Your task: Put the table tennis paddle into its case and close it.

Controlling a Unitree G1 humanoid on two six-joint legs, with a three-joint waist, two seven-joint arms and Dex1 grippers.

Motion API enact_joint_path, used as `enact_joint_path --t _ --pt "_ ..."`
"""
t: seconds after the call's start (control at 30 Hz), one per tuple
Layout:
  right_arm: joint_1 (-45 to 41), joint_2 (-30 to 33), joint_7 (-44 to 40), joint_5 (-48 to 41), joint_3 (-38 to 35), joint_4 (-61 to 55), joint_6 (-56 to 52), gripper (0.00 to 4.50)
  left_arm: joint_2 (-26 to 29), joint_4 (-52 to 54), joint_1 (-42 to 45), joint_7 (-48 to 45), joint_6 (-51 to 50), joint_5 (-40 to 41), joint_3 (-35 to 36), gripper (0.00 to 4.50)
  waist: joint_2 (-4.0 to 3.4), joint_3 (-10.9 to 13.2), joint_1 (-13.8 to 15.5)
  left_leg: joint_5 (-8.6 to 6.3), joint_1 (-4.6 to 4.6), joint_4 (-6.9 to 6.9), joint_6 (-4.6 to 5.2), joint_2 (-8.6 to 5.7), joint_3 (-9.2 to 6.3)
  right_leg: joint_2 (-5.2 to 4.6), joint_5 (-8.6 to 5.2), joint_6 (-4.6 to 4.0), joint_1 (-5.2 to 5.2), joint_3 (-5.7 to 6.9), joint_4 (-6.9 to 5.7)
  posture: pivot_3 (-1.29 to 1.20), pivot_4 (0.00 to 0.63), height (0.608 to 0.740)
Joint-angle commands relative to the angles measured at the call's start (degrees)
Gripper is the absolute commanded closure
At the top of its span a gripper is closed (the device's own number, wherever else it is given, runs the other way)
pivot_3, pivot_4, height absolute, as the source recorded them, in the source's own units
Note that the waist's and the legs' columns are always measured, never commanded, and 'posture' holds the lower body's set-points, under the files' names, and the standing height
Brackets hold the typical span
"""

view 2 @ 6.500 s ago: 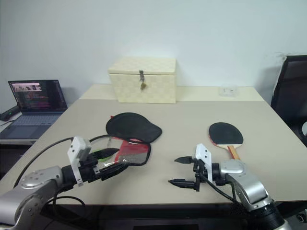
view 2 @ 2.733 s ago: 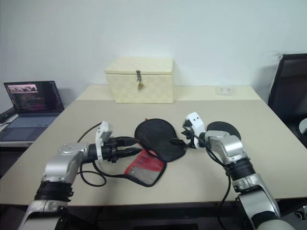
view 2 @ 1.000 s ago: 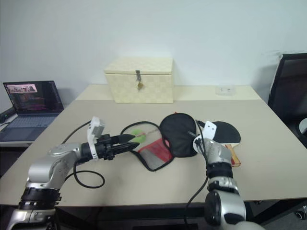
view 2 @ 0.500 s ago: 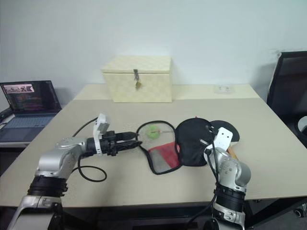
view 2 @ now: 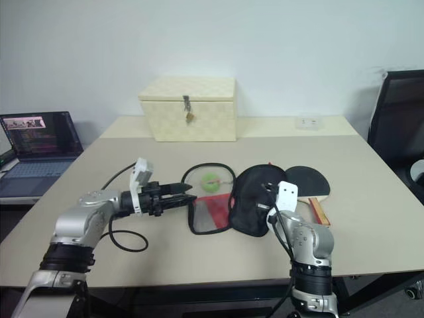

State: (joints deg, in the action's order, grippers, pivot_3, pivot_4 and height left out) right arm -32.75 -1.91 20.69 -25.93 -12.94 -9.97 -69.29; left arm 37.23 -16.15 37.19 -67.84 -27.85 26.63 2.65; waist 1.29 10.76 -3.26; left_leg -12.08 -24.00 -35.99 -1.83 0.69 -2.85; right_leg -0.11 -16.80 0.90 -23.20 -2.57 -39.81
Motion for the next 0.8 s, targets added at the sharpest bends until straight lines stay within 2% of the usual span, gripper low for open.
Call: enact_joint_path --t 0.03,0.2,0.33,0.5,0.6,0.77,0.8 --pt "0.94 3.86 -2.19 1.71 0.74 -6.02 -0.33 4.26 -0.46 3.02 -0.44 1.04 1.19 0.78 1.74 1.7 0.0 0.0 0.02 0.0 0.0 0.0 0.0 0.0 0.0 0.0 0.0 0.0 0.0 0.0 0.0 0.0 0.15 0.74" --pt "0.35 10.65 -7.85 2.22 1.43 -8.45 -0.69 4.26 -1.53 4.6 -1.72 2.04 0.73 1.36 1.74 1.7 0.0 0.0 0.06 0.0 -0.01 -0.01 0.0 -0.01 0.02 0.01 0.0 0.0 0.0 0.0 0.0 0.0 0.15 0.74" --pt "-2.79 14.03 -12.85 -0.13 -0.33 -9.25 -3.11 3.18 -1.88 4.68 -1.72 2.21 0.77 1.23 1.43 1.7 0.0 0.0 -0.04 0.0 0.0 -0.01 0.0 0.01 0.05 0.04 0.0 0.0 0.0 -0.01 -0.01 0.0 0.15 0.74" --pt "-5.27 16.43 -16.33 -0.22 -2.55 -5.84 -3.14 3.18 -2.14 3.74 -0.8 1.88 1.14 0.88 1.2 1.7 0.01 0.0 0.04 0.0 0.01 -0.01 0.0 0.01 0.06 0.05 0.0 0.0 0.0 0.0 -0.01 0.0 0.15 0.74" --pt "-5.46 18.49 -17.18 1.2 -3.12 -4.67 -2.29 2.57 -2.24 3.58 -0.39 1.78 1.28 0.79 1.09 1.7 0.01 0.0 0.15 0.0 -0.03 -0.01 0.0 -0.01 0.08 0.04 0.0 0.0 0.01 0.02 0.03 0.0 0.15 0.74" --pt "-3.84 22.42 -18.38 3.0 -3.32 -3.46 -3.95 0.9 -1.96 4.28 -0.1 0.85 1.03 1.08 0.81 1.7 0.01 0.0 0.23 0.0 -0.06 -0.01 0.0 -0.02 0.07 0.03 0.0 0.0 0.01 0.03 0.06 0.0 0.15 0.74" --pt "-3.11 23.22 -18.58 3.51 -3.2 -3.39 -3.98 0.9 -1.8 4.65 -0.06 0.52 0.73 1.27 0.75 1.7 0.01 0.0 0.21 0.0 -0.06 -0.01 0.0 -0.01 0.08 0.03 0.0 0.0 0.0 0.02 0.06 0.0 0.15 0.74"
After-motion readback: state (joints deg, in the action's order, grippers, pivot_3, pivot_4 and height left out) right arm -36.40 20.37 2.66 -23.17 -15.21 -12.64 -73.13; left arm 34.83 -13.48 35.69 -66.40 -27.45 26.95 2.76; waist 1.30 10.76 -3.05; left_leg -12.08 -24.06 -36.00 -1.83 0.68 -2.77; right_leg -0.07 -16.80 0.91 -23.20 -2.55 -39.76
